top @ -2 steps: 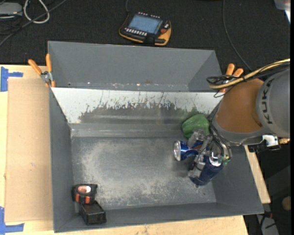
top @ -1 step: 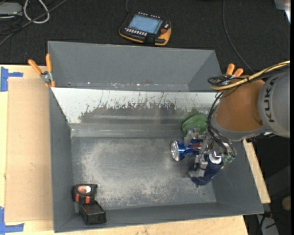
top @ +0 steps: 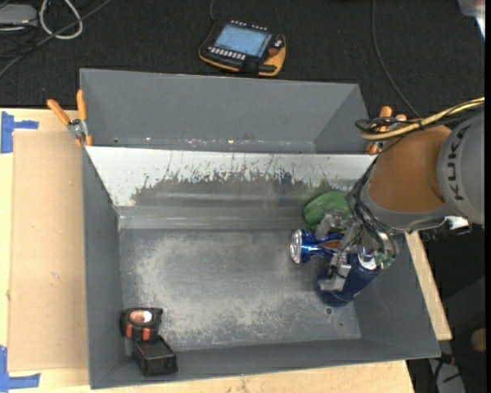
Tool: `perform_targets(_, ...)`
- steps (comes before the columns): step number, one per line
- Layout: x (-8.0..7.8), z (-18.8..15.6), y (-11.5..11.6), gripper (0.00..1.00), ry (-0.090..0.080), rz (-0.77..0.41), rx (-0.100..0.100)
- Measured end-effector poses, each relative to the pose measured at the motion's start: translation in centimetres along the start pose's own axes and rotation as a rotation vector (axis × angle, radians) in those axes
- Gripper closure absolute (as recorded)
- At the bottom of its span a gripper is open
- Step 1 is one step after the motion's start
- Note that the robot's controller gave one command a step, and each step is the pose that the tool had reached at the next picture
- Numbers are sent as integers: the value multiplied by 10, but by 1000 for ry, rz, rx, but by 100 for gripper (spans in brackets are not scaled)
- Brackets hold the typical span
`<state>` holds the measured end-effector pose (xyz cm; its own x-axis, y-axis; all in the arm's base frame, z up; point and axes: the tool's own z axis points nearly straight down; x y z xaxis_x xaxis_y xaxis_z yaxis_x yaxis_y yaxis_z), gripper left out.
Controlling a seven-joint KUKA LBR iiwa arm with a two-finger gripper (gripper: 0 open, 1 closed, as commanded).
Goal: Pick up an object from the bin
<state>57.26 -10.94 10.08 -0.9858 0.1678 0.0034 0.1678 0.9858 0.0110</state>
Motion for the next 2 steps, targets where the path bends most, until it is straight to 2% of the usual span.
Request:
perform_targets(1,-4,18,14,0,-23,-126,-8)
perform_targets(2,15,22,79,100,-20,-477,6)
